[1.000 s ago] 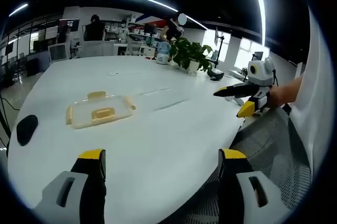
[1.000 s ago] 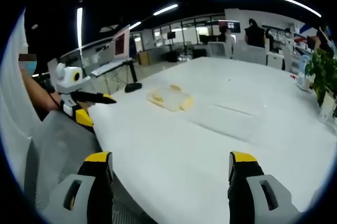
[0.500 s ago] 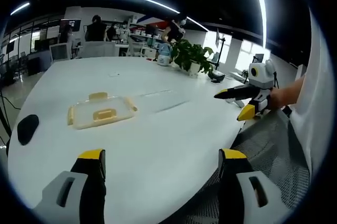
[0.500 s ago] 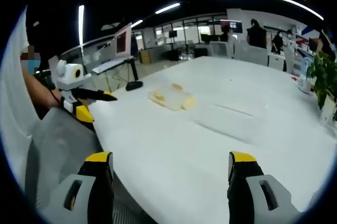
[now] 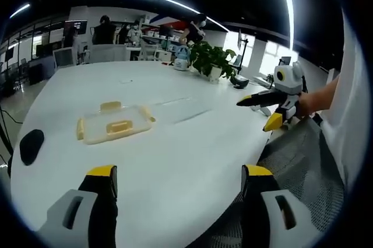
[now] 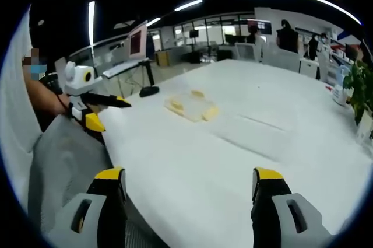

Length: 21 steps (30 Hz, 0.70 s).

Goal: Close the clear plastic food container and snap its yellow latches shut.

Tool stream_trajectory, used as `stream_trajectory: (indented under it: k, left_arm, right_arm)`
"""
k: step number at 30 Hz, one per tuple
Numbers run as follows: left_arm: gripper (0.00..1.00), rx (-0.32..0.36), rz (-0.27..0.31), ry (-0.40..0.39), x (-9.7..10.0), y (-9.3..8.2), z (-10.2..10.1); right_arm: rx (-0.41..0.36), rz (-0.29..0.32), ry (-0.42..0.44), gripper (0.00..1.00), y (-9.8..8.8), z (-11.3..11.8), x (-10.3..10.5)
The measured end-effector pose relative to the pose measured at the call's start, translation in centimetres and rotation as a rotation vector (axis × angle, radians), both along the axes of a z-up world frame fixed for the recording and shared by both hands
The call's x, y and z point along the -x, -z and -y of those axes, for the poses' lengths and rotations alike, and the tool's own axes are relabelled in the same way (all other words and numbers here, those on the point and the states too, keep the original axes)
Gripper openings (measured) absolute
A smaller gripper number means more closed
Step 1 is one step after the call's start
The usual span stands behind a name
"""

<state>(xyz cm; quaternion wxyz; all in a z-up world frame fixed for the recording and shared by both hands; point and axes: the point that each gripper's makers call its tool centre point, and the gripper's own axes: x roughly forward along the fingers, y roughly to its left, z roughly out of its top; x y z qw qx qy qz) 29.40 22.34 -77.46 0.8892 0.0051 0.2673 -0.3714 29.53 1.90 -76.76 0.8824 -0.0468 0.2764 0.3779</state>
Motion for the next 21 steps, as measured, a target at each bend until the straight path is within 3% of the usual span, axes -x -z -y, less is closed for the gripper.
stream_trajectory:
  k: [10, 21]
  left_arm:
    - [0.89, -0.015, -0.014, 0.009, -0.9, 0.6, 0.0]
    - [0.88, -0.012, -0.036, 0.011, -2.2, 1.3, -0.4]
  right_arm:
    - [0.005, 0.000, -0.012, 0.91, 0.3, -0.4, -1.0]
    - [0.005, 0.003, -0.013, 0.87, 0.2, -0.7, -3.6]
